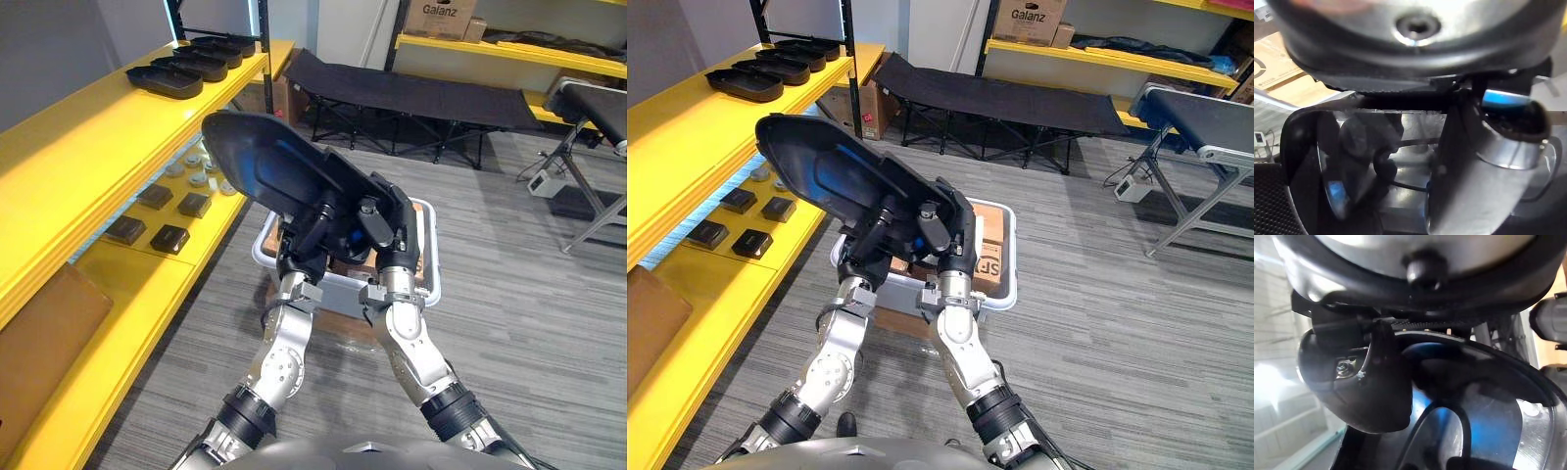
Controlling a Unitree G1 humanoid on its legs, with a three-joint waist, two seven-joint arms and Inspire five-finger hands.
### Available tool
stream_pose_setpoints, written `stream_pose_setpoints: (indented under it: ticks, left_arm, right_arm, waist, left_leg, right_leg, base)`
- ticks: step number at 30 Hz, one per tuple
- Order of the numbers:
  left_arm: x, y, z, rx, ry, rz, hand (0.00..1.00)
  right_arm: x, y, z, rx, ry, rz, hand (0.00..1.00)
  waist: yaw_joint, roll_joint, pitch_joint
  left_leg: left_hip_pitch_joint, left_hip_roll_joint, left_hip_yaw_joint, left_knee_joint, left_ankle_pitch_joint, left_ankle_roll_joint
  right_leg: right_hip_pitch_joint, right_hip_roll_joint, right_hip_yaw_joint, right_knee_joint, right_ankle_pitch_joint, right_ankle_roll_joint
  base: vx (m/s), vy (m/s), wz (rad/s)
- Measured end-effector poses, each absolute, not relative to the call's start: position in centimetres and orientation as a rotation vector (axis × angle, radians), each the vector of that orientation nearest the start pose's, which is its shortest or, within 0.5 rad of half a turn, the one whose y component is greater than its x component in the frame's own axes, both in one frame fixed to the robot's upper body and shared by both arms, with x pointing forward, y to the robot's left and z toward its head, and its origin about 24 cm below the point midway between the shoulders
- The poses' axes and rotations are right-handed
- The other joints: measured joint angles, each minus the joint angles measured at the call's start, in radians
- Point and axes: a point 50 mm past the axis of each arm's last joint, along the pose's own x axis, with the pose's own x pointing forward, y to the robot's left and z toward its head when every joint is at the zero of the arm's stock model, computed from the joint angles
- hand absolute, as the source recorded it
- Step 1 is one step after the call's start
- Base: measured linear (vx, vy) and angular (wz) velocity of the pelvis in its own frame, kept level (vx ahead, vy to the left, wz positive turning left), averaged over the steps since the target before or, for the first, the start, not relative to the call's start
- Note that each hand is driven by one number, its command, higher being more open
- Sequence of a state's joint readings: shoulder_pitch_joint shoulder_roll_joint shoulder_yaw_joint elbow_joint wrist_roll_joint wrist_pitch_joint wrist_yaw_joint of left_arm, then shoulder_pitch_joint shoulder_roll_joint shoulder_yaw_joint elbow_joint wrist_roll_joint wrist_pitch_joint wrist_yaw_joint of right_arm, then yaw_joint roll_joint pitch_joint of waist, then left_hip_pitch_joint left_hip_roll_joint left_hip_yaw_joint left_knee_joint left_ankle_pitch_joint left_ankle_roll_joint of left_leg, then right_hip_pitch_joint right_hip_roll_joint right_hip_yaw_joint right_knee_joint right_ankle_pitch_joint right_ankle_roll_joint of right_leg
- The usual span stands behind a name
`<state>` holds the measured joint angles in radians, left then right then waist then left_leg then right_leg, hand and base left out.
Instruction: Walk over and take three plastic housings, then place them on the shelf
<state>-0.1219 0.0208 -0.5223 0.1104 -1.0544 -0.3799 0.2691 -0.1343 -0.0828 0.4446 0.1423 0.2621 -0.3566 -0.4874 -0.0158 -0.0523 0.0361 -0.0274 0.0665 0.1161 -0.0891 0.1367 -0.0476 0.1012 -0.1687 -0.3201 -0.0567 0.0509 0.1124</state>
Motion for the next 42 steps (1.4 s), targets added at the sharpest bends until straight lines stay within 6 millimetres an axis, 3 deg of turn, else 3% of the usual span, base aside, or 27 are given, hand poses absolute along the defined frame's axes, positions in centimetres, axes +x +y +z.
stream_pose_setpoints:
  ticks: [11,12,17,21,30,32,35,40,42]
  left_arm:
    - [25.5,7.2,5.0,-1.048,-0.011,0.081,0.00]
    - [25.5,7.4,5.0,-1.045,-0.014,0.095,0.00]
    - [25.7,8.0,5.2,-1.024,-0.033,0.149,0.00]
    - [25.8,8.8,6.2,-0.916,-0.117,0.198,0.00]
    - [25.2,10.7,8.3,-0.615,-0.298,0.326,0.00]
    - [24.8,12.2,8.9,-0.522,-0.361,0.399,0.00]
    - [23.9,16.0,9.8,-0.380,-0.469,0.585,0.00]
    - [22.1,20.7,9.2,-0.194,-0.504,0.808,0.00]
    - [21.6,21.3,8.8,-0.167,-0.491,0.823,0.00]
  right_arm:
    - [25.1,-5.6,6.3,0.295,-0.207,0.059,0.00]
    - [25.0,-5.5,6.3,0.293,-0.205,0.069,1.00]
    - [24.2,-5.4,5.2,0.273,-0.170,0.127,1.00]
    - [22.0,-4.4,2.9,0.250,-0.065,0.235,1.00]
    - [22.9,-5.7,3.4,0.296,-0.075,0.201,1.00]
    - [22.9,-7.0,3.5,0.330,-0.070,0.206,1.00]
    - [22.6,-10.7,3.6,0.309,-0.095,0.161,1.00]
    - [21.9,-16.3,4.6,0.353,-0.158,0.147,1.00]
    - [21.4,-17.4,4.7,0.355,-0.164,0.160,1.00]
  waist:
    - [-0.005,-0.017,-0.002]
    - [-0.010,-0.017,-0.002]
    - [-0.014,-0.018,-0.002]
    - [-0.013,-0.016,-0.001]
    - [-0.014,-0.008,0.000]
    - [-0.014,-0.004,0.001]
    - [-0.015,0.006,0.004]
    - [-0.014,0.015,0.003]
    - [-0.013,0.015,0.003]
  left_leg:
    - [0.001,-0.004,0.000,0.000,-0.001,-0.001]
    - [0.001,-0.005,0.001,0.000,-0.001,-0.001]
    - [0.002,-0.005,0.001,0.000,-0.001,-0.001]
    - [0.002,-0.006,0.000,0.000,0.000,-0.002]
    - [0.003,-0.005,0.000,0.000,0.000,-0.002]
    - [0.003,-0.005,0.000,0.000,0.000,-0.002]
    - [0.003,-0.004,0.002,0.000,-0.002,-0.004]
    - [0.004,0.000,0.013,0.000,-0.005,-0.009]
    - [0.003,0.003,0.019,0.000,-0.007,-0.010]
  right_leg:
    - [-0.008,0.001,-0.003,0.010,-0.009,-0.011]
    - [-0.011,0.000,-0.003,0.018,-0.012,-0.015]
    - [-0.015,-0.001,-0.003,0.028,-0.019,-0.020]
    - [-0.016,0.002,-0.004,0.039,-0.026,-0.022]
    - [-0.016,0.001,-0.003,0.040,-0.026,-0.022]
    - [-0.016,0.002,-0.003,0.039,-0.026,-0.022]
    - [-0.016,0.003,0.000,0.037,-0.026,-0.022]
    - [-0.025,0.008,0.010,0.035,-0.026,-0.022]
    - [-0.030,0.010,0.019,0.035,-0.028,-0.021]
  base:
    - [0.00,0.000,0.00]
    - [0.00,0.000,0.00]
    - [0.00,0.000,0.00]
    - [0.00,0.000,0.00]
    - [0.00,0.000,0.00]
    - [0.00,0.000,0.00]
    - [0.00,-0.001,-0.01]
    - [0.00,-0.004,-0.05]
    - [-0.01,-0.005,-0.10]
